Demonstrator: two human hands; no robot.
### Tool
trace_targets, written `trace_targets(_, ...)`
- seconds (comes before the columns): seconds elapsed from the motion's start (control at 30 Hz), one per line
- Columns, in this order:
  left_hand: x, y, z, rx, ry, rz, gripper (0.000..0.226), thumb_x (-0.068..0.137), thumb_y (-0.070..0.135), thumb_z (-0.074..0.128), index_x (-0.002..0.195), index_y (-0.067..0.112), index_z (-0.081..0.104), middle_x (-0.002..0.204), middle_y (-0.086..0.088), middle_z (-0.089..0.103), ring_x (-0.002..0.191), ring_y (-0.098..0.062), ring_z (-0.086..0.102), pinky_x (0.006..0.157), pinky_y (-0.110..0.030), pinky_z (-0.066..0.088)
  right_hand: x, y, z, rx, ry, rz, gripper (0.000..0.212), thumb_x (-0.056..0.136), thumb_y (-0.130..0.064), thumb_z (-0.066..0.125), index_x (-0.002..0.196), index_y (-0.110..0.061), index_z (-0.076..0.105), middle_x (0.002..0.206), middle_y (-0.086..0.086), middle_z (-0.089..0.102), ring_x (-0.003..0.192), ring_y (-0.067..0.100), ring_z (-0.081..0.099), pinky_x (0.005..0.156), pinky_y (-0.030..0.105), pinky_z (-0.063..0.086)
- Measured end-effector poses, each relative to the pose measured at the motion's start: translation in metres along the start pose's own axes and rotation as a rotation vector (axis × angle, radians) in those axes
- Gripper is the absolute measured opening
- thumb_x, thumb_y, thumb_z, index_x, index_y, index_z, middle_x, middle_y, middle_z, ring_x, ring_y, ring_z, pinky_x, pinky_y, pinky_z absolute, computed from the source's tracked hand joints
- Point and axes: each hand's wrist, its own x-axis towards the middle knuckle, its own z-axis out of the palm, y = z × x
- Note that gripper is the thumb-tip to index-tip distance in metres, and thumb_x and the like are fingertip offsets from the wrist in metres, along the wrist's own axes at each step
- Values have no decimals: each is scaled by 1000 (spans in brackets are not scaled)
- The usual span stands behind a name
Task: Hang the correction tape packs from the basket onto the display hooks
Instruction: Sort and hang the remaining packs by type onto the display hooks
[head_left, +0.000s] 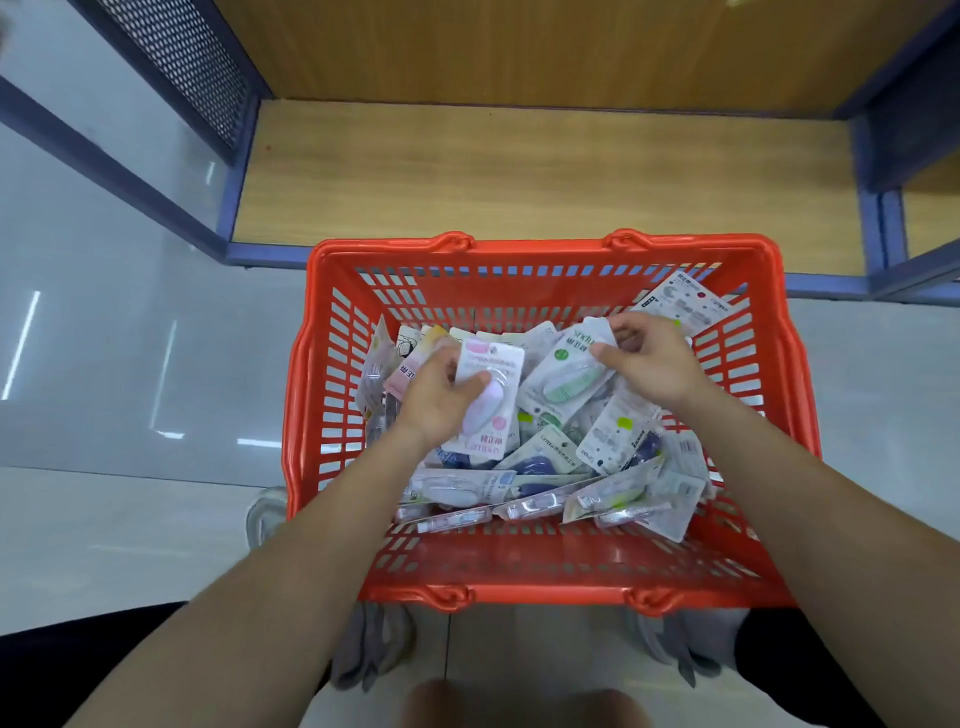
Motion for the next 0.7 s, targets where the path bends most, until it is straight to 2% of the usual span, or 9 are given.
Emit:
trace_targets(0.07, 1, 9, -5, -68, 66, 0, 23, 102, 13, 62, 122, 1, 57, 115, -7, 68, 108, -22, 64, 95, -38, 53, 1, -7, -4, 106, 10, 3, 10, 96, -13, 71, 106, -12, 69, 97, 2, 71, 86, 16, 66, 82, 32, 53)
trace_targets(0.17, 0, 20, -9, -137, 177, 13, 23, 102, 15, 61, 123, 5, 56, 109, -9, 67, 100, -20, 62, 81, -27, 51, 1, -16, -6, 188, 26, -3, 10, 100, -13, 65, 109, -18, 66, 100, -2, 68, 94, 15, 65, 80, 25, 51)
trace_targets(0.27, 4, 24, -10, -205, 227, -9, 25, 102, 16, 62, 124, 6, 59, 112, -9, 70, 99, -20, 66, 82, -33, 53, 2, -18, -4, 198, 59, 20, 13, 102, -12, 60, 113, -16, 66, 103, -3, 67, 97, 11, 63, 80, 21, 49)
trace_targets(0.37, 4, 21, -8, -164, 222, -37, 22, 102, 16, 61, 122, 8, 61, 106, -3, 70, 87, -10, 66, 62, -21, 51, 4, -14, 0, 164, 66, 75, 15, 103, -8, 57, 115, -12, 65, 102, -3, 67, 91, 7, 63, 72, 16, 48)
trace_targets(0.4, 5, 18, -8, -156, 215, -50, 24, 102, 14, 62, 125, 7, 60, 109, -4, 70, 93, -12, 67, 66, -20, 52, 3, -11, 1, 153, 76, 90, 15, 103, -6, 56, 114, -12, 65, 100, -5, 67, 90, 7, 63, 68, 13, 47)
trace_targets(0.47, 7, 11, -6, -136, 200, -72, 32, 101, 13, 62, 132, 6, 56, 118, -7, 70, 108, -20, 67, 84, -30, 55, 2, -6, 2, 139, 113, 126, 20, 101, -1, 53, 114, -12, 64, 98, -6, 67, 94, 14, 66, 68, 15, 49)
trace_targets(0.53, 8, 8, -3, -103, 197, -82, 37, 102, 18, 61, 137, 10, 51, 125, -7, 68, 115, -23, 64, 98, -41, 54, 4, 1, 4, 133, 122, 178, 26, 98, 0, 55, 120, -11, 62, 101, -6, 67, 102, 19, 67, 85, 30, 55)
trace_targets(0.6, 10, 6, 0, -93, 187, -83, 40, 104, 22, 58, 141, 15, 45, 128, -5, 65, 118, -25, 61, 102, -47, 52, 1, 5, 6, 130, 66, 221, 29, 96, -10, 63, 125, -14, 59, 103, -7, 69, 100, 19, 69, 97, 46, 55)
trace_targets(0.7, 11, 4, 5, -68, 157, -63, 51, 106, 25, 53, 152, 18, 30, 140, -6, 58, 120, -27, 59, 96, -40, 52, -1, 9, 8, 84, -7, 228, 73, 79, -33, 86, 139, -18, 47, 117, -2, 69, 106, 21, 69, 98, 49, 55)
